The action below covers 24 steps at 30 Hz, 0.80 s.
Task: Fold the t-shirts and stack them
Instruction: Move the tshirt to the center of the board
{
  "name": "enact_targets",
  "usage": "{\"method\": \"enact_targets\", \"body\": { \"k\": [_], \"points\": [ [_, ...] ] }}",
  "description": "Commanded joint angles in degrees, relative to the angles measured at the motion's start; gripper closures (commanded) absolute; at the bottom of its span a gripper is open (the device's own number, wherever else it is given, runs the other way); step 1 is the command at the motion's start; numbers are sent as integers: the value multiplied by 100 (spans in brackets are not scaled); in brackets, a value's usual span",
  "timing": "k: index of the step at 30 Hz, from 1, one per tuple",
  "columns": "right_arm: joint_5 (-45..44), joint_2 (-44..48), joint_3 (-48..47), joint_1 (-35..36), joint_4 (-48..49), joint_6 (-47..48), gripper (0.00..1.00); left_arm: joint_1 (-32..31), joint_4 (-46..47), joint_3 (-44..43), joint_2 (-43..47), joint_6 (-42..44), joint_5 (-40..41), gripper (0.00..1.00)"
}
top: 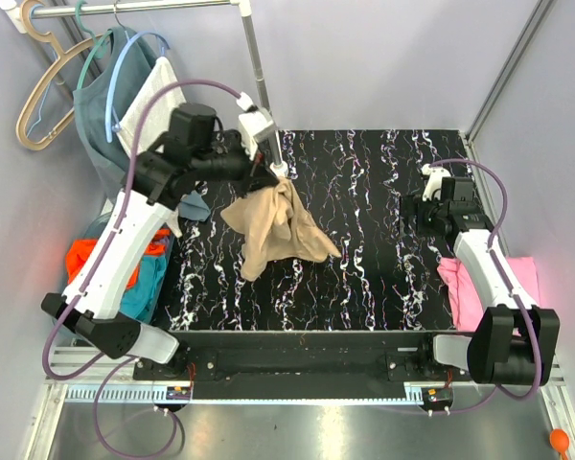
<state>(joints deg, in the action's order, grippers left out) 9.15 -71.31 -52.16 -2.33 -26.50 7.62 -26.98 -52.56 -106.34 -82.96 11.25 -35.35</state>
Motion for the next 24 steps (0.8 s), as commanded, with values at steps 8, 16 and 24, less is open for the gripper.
{"method": "enact_targets", "body": {
  "k": [8, 16, 24],
  "points": [
    [87, -340, -444, 400, -92, 100, 0, -606, 1010, 2293, 404, 817, 1197, 94],
    [-97, -621, -681, 926, -303, 380, 0, -1055, 1107, 3549, 578, 1380, 1891, 48],
    [149, -1095, -1287, 1559, -487, 820, 0, -1055, 1834, 4655, 1158, 1696, 3320, 26]
  ]
}}
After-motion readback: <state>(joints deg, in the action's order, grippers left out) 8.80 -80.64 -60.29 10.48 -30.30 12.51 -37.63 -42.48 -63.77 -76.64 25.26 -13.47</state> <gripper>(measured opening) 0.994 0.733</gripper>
